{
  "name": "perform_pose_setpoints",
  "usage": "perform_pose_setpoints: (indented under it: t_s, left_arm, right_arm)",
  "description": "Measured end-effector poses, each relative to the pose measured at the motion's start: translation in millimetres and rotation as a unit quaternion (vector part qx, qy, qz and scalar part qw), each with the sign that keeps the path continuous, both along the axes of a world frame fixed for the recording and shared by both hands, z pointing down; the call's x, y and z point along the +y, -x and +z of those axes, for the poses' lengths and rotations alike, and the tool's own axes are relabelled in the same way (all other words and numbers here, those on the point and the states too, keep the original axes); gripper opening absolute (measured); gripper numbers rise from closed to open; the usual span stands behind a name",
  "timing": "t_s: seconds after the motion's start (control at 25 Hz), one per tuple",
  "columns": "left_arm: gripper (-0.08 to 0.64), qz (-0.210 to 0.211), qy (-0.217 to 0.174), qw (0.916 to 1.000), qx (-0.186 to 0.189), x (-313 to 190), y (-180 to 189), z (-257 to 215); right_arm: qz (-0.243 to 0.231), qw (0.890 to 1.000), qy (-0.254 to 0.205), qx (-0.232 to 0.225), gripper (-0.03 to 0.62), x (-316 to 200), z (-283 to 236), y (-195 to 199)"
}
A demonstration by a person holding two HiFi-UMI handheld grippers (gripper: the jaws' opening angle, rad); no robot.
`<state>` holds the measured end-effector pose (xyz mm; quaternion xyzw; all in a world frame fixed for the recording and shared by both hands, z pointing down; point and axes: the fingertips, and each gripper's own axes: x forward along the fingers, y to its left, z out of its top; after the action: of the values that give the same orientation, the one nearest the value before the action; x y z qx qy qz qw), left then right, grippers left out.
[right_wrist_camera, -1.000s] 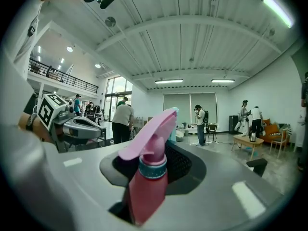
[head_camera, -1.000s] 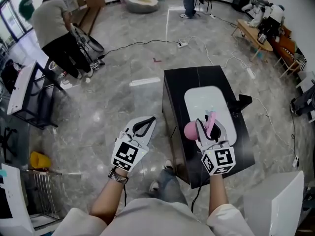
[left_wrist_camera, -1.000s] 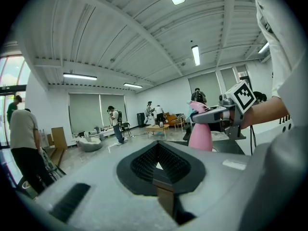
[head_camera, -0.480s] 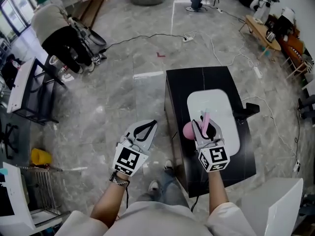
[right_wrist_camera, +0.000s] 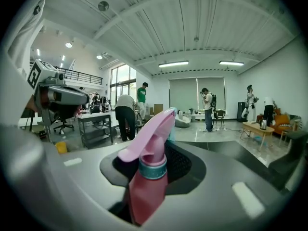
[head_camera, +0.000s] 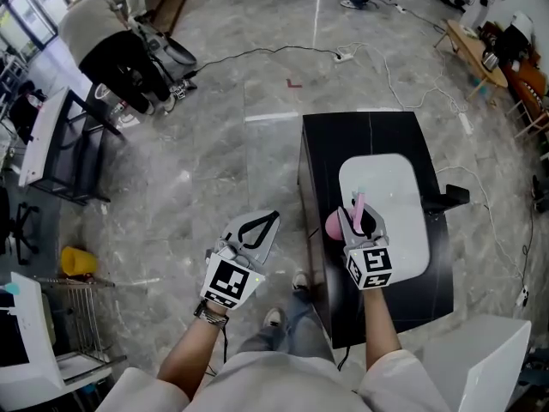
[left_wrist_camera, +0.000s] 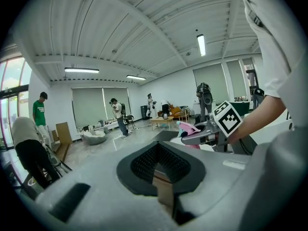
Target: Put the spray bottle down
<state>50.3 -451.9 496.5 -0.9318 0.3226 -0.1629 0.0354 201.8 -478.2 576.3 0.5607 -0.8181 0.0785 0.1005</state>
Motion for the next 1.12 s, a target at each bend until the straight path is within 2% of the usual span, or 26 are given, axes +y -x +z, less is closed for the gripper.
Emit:
perform_pose_setpoints:
  t_s: [0.32,0.56,0.88,1.12]
  left_arm:
    - [0.0,-0.009,0.004,0.9999,-0.002,-6.7,-0.6,5.8]
    - [0.0,-0.011,0.004,0.9999,-0.008,-8.1,-0.3,8.6]
    - [0.0,-0.013,0.012,0.9998,-0.009,-10.6,-3.0,14.7]
    - [0.0,-0.007,0.013,0.9999,-0.006,-7.8,-7.9,15.2]
  right_arm:
    - [-0.015,1.0,-0.002,-0.002,0.137,-12.2,17.8,4.8]
    - [-0.02,1.0,0.004,0.016,0.138,-15.5,34.0,6.4]
    - [-0.019,1.0,-0.002,0.008,0.141,-18.1,38.2,6.1]
    - [-0.023,1.0,0.014,0.005,0.161,-17.4,44.4,8.4]
